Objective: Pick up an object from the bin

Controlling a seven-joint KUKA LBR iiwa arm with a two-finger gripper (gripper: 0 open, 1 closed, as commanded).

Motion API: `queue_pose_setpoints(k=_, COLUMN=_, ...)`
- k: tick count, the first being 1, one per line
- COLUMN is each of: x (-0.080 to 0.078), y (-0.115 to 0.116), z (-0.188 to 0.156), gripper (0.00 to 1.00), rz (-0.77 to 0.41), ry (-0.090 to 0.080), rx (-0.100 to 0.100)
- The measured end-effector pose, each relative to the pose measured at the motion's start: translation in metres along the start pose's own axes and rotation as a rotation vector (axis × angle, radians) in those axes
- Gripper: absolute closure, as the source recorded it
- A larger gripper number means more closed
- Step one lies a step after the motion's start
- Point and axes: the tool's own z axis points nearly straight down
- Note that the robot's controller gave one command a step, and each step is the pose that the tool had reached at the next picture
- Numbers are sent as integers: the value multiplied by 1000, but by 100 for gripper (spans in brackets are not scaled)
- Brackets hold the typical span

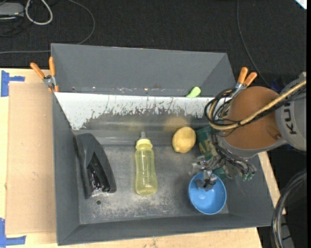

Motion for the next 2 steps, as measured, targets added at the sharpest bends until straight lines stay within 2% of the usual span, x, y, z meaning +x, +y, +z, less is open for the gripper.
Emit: queue_pose_setpoints(k=2, x=1, y=2, z=-35, gripper=100, rz=0, ry=4, rx=-3)
